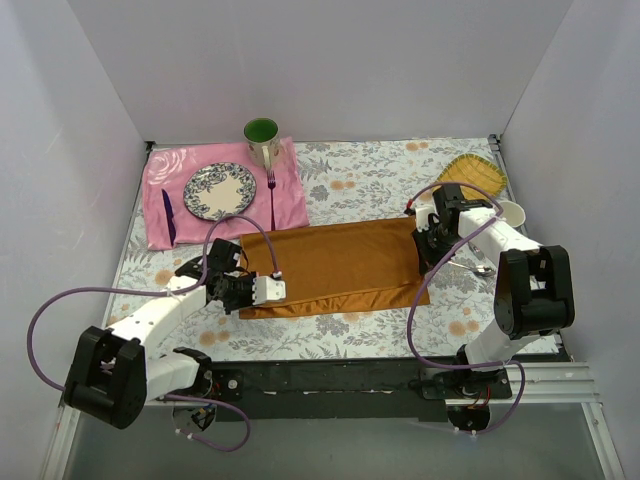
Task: Fold the napkin into a case and place the utensils inside
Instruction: Fold and flatten the napkin at the center of the board.
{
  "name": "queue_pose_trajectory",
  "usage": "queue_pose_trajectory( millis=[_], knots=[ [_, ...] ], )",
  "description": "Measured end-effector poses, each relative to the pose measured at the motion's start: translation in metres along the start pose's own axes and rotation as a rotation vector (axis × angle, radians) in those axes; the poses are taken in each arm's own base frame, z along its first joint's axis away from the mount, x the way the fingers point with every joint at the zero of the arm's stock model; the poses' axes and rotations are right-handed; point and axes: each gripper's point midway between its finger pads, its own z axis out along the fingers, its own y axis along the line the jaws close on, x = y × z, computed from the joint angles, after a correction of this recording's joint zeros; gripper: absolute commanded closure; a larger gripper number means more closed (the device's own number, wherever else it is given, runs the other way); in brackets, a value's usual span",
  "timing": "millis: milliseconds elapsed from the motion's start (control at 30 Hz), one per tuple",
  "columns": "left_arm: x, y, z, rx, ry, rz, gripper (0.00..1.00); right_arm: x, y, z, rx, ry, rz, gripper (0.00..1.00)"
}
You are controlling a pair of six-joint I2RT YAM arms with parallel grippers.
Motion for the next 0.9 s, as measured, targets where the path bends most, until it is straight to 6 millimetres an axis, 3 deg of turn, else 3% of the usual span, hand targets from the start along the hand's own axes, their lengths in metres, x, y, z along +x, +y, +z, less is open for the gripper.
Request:
queue_pose_trajectory(
  millis=[500, 900],
  knots=[
    [-0.008, 0.008, -0.018, -0.049, -0.011, -0.017, 1.0, 0.001, 0.011, -0.021, -0.026, -0.036, -0.059, 0.99],
    [-0.008, 0.017, -0.041, -0.089, -0.008, -0.036, 1.0, 0.018, 0.013, -0.019, -0.033, 0.012, -0.071, 0.99]
  ],
)
